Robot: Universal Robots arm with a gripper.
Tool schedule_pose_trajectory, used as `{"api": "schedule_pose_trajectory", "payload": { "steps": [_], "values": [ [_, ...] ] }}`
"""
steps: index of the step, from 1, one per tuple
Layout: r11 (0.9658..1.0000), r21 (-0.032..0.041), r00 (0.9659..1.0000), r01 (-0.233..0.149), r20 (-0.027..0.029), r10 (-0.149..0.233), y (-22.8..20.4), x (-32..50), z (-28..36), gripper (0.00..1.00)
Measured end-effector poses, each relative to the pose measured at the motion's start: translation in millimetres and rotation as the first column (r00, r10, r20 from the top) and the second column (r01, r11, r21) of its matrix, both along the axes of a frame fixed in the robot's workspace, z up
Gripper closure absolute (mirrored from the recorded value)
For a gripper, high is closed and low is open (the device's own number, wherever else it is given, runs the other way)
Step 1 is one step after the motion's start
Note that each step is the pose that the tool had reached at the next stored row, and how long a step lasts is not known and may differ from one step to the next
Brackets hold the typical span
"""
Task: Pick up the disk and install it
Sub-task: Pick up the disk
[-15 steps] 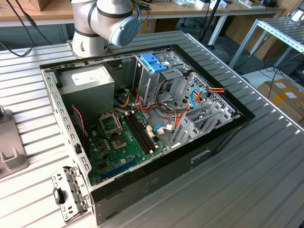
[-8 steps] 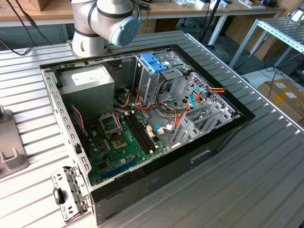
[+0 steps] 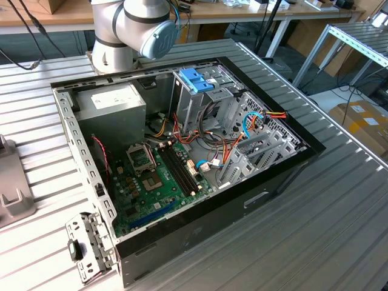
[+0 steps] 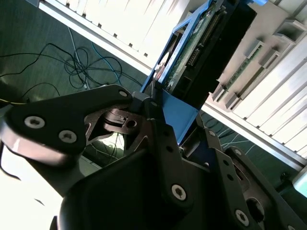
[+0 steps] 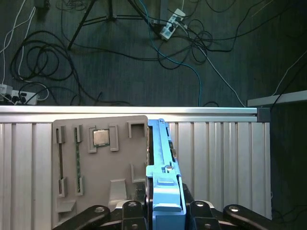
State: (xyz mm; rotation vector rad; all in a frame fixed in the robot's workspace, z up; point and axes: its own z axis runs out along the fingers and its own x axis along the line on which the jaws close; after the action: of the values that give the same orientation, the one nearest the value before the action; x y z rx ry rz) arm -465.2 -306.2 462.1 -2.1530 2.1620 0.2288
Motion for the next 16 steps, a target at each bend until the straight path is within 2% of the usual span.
{"api": "schedule_pose_trajectory", "payload": {
  "steps": [16],
  "values": [
    [1.0000, 0.0000, 1.0000, 0.000, 0.0001, 0.000, -10.0, 0.0, 0.0, 0.63]
  ]
}}
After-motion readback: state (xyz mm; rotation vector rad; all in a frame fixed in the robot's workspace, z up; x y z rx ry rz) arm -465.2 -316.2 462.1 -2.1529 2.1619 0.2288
